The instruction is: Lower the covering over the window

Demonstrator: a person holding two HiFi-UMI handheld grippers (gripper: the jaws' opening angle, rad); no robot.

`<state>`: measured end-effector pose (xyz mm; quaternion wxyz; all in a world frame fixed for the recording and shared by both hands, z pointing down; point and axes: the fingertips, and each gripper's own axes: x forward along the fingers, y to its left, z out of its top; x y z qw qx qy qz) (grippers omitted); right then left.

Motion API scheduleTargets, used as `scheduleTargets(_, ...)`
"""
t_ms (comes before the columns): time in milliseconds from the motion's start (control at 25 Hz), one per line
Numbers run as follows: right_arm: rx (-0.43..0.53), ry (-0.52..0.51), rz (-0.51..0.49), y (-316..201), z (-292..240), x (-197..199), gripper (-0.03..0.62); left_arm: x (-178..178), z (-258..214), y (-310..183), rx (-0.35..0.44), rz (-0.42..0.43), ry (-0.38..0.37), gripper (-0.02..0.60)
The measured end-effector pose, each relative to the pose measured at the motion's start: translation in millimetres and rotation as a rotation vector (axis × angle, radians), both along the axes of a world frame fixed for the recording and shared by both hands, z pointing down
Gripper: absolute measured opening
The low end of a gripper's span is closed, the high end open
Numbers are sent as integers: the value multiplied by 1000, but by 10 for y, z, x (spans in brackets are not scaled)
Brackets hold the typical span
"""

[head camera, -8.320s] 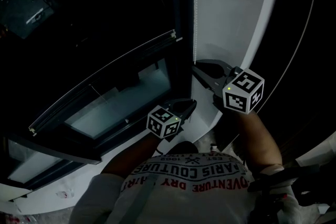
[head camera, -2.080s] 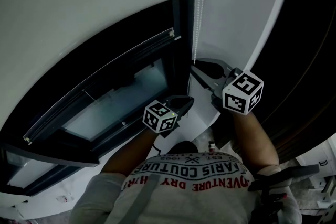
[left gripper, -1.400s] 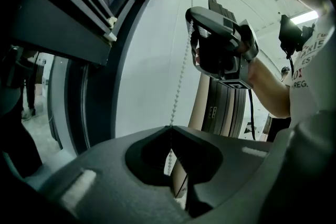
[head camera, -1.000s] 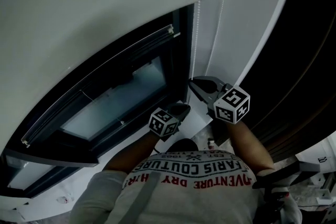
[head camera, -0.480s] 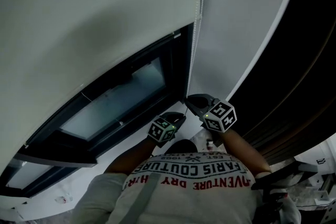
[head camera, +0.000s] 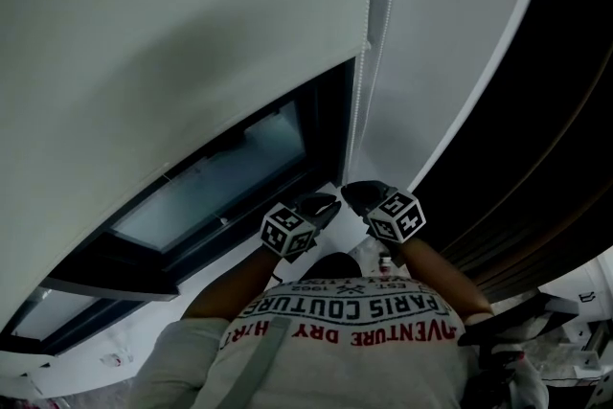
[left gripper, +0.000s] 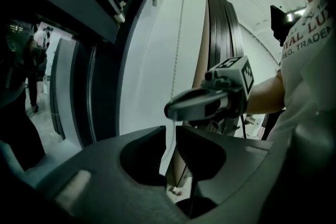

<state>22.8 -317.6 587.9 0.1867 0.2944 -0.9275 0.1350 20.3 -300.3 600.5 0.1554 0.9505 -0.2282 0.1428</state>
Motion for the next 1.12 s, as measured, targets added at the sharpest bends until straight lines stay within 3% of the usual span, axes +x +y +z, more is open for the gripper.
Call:
scheduleTargets(480, -1, 1, 2, -3, 58, -30, 6, 63, -1902, -415, 289, -14, 249, 95)
scheduleTargets(920, -18, -14, -8, 80, 113, -93, 6, 186, -2575, -484, 270, -42, 302, 85)
scheduleTargets(1000, -20, -16, -6, 72, 118, -85, 6, 185, -2591, -525, 273, -56, 293, 24)
scheduleTargets(1120, -27, -17, -5, 89, 131, -105, 6, 187, -2567, -515, 284, -49, 268, 9)
